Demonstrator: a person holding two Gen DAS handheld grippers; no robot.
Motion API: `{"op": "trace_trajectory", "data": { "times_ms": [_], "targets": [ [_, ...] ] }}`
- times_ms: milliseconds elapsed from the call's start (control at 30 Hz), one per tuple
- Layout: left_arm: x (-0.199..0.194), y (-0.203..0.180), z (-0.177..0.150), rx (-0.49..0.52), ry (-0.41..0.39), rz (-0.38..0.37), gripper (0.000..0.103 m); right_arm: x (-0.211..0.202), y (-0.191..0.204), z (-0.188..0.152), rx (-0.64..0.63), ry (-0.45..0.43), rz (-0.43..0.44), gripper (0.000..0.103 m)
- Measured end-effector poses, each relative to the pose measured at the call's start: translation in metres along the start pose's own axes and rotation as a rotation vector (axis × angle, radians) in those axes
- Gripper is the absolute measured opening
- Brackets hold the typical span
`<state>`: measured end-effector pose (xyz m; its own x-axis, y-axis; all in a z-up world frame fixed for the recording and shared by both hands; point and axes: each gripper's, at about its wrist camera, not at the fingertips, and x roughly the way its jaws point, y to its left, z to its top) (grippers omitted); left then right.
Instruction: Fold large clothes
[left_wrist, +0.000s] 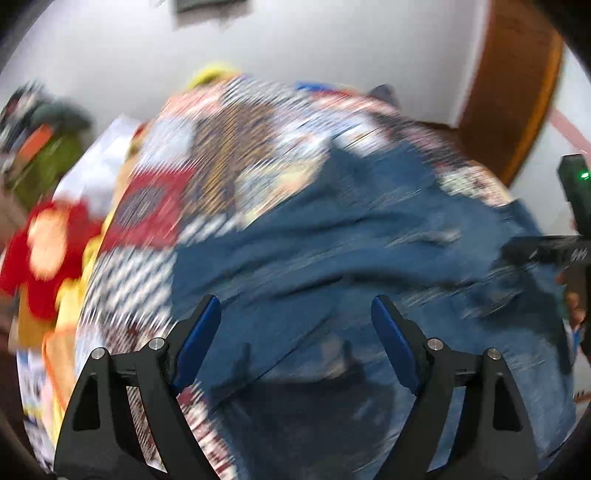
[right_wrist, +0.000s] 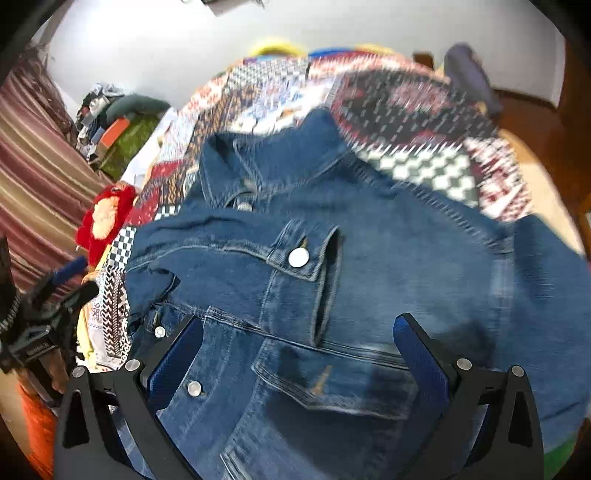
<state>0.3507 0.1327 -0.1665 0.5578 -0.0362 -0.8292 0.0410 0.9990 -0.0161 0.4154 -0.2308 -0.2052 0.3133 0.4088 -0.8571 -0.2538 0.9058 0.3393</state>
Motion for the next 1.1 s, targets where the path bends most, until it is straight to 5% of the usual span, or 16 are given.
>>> {"op": "trace_trajectory", "data": {
  "times_ms": [267,400,600,700,1100],
  "targets": [
    [0.054,0.086,-0.08,-0.213,0.195,0.048,0.083,0.066,0.005,0.009,0.055,0.138,0.019,0.095],
    [0.077,0.098,-0.099,-0.28,0.245,0.021,0.083,0.085,0.01,0.011,0.047,0.127,-0.015,0.09],
    [0.09,0.094,-0.095,-0.287,0.213,0.062,0.084,0.087,0.024,0.012,-0.011,0.101,-0.063,0.036],
    [0.089,0.093,-0.088,-0.286,0.194,0.094,0.084,0.074,0.028,0.017,-0.011,0.075,-0.027,0.023],
    [0.038,0.115,-0.076,-0.348,0.095,0.129,0.084,-0.063,0.061,0.019,-0.197,-0.197,0.011,0.021]
  ]
}}
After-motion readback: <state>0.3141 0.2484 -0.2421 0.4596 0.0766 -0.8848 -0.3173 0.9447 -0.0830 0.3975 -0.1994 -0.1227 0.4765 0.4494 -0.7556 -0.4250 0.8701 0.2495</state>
